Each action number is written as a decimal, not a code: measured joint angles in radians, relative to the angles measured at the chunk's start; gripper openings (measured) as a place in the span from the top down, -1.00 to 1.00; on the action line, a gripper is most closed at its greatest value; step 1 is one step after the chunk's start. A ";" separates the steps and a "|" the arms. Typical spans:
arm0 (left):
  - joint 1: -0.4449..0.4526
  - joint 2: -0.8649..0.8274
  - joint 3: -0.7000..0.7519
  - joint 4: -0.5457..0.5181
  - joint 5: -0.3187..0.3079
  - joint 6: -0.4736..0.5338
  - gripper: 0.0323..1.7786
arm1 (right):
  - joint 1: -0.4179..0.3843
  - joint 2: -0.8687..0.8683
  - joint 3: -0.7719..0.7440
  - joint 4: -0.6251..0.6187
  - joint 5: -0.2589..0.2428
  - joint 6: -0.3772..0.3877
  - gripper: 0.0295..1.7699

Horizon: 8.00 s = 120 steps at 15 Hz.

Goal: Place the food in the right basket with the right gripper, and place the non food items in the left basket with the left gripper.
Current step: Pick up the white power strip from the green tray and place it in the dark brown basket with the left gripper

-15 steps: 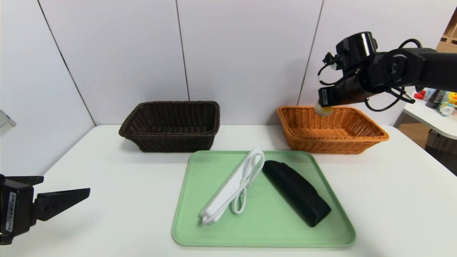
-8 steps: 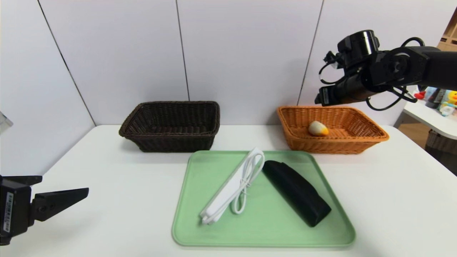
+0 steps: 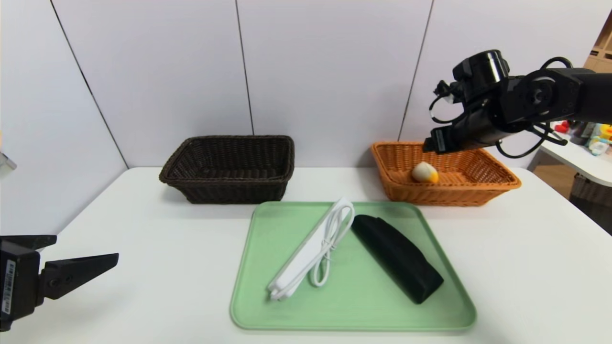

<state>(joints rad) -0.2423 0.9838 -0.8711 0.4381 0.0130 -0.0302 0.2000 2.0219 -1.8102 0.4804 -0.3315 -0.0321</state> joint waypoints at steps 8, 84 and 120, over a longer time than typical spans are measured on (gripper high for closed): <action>-0.154 0.113 -0.111 0.004 0.044 0.000 -0.90 | 0.104 -0.424 0.438 0.074 -0.028 -0.009 -0.89; -0.611 1.305 -1.101 0.383 0.269 -0.070 -0.14 | 0.139 -1.029 0.607 0.320 -0.057 -0.044 -0.91; -0.214 1.030 -1.114 -0.078 0.202 -0.294 0.12 | 0.137 -1.045 0.676 0.313 -0.052 -0.039 -0.92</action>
<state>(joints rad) -0.4568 2.0136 -1.9849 0.3602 0.2149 -0.3243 0.3370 0.9770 -1.1347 0.7936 -0.3838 -0.0711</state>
